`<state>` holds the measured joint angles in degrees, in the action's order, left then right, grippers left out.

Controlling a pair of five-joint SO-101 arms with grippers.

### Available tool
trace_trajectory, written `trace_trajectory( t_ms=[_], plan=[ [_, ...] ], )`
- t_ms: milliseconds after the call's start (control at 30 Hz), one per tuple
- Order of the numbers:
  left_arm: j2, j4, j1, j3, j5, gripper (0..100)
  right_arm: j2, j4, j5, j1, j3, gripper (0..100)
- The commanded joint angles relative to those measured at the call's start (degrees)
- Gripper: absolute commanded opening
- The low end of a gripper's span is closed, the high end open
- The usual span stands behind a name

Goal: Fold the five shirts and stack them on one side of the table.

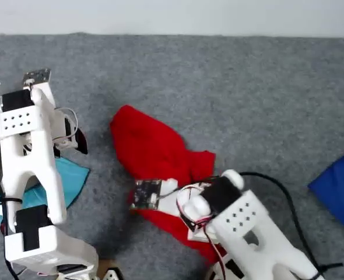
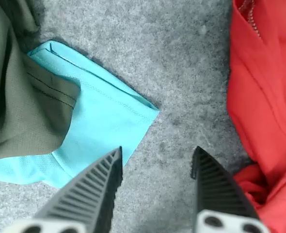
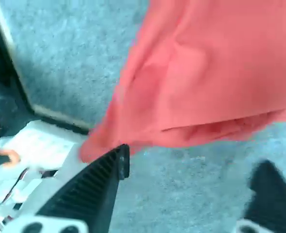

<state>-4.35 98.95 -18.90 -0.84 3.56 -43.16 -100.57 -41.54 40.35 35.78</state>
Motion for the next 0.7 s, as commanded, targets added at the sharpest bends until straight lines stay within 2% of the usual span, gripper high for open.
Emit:
trace_trajectory(
  t_ms=[0, 133, 267, 467, 667],
  plan=[
    [2.4, 1.7, -0.2, -0.1, -0.8, 22, -1.5, -2.2, 4.0, -4.9, -12.4, 43.9],
    [2.4, 1.7, -0.2, 0.0, -0.6, 22, 2.0, 0.4, 5.4, -16.7, -21.5, 43.9],
    [2.4, 1.7, 0.0, 1.8, -0.6, 22, 11.2, 7.7, 7.4, -25.6, -21.0, 43.9],
    [2.4, 1.7, 0.0, 4.4, -0.5, 22, 27.6, 9.7, 7.6, -24.0, -21.1, 43.9],
    [2.4, 1.7, -0.2, 4.4, -0.6, 22, 31.1, 8.0, 7.6, -16.9, -21.4, 43.9]
  ],
)
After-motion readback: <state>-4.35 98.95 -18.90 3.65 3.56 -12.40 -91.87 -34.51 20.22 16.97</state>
